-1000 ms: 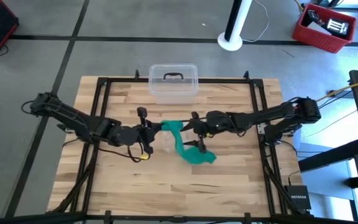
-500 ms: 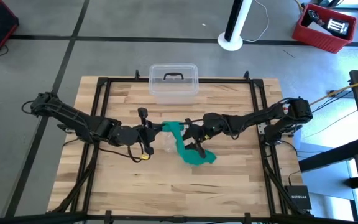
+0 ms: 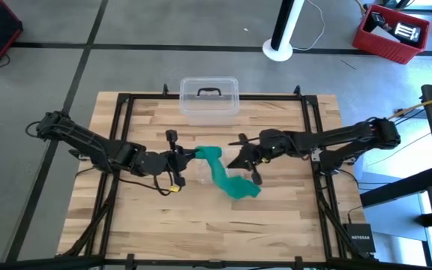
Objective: Roll bandage
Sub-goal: Roll the green bandage
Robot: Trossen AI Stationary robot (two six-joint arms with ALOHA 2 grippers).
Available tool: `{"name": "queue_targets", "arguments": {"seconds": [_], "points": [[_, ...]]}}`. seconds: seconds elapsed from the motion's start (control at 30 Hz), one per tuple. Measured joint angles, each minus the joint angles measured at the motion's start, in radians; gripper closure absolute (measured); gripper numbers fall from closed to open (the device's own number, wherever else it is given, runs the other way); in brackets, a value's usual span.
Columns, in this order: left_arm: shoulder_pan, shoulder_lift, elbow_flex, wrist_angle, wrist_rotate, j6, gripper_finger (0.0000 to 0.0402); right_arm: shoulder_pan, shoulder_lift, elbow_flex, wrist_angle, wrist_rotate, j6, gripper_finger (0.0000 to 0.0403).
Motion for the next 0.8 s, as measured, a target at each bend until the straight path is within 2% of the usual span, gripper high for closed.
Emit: {"name": "queue_targets", "arguments": {"seconds": [0.17, 0.23, 0.3, 0.37, 0.47, 0.57, 0.67, 0.8], "points": [[0.0, 0.0, 0.0, 0.004, 0.006, -0.004, 0.0394, -0.002, 0.006, 0.0, -0.144, 0.107, 0.018, 0.0366], [0.0, 0.0, 0.0, 0.007, 0.022, -0.015, 0.0393, -0.015, 0.042, -0.001, -0.154, 0.128, 0.02, 0.0338], [0.0, 0.0, 0.0, 0.009, 0.032, -0.016, 0.0395, -0.031, 0.087, -0.001, -0.104, 0.106, 0.018, 0.0299], [0.0, 0.0, 0.0, 0.01, 0.049, -0.022, 0.0397, -0.049, 0.139, -0.001, -0.003, 0.017, 0.001, 0.0256], [-0.002, 0.0, 0.0, 0.006, 0.055, -0.026, 0.0398, -0.077, 0.218, 0.0, 0.15, -0.187, -0.001, 0.0197], [-0.008, 0.0, 0.0, 0.011, 0.056, -0.028, 0.0396, -0.093, 0.287, 0.0, 0.283, -0.358, 0.024, 0.0152], [-0.013, 0.0, 0.0, 0.013, 0.056, -0.04, 0.0394, -0.092, 0.342, 0.0, 0.375, -0.419, 0.045, 0.0126], [-0.018, 0.0, 0.0, 0.007, 0.056, -0.061, 0.0393, -0.092, 0.388, -0.001, 0.451, -0.456, 0.072, 0.0122]]}}
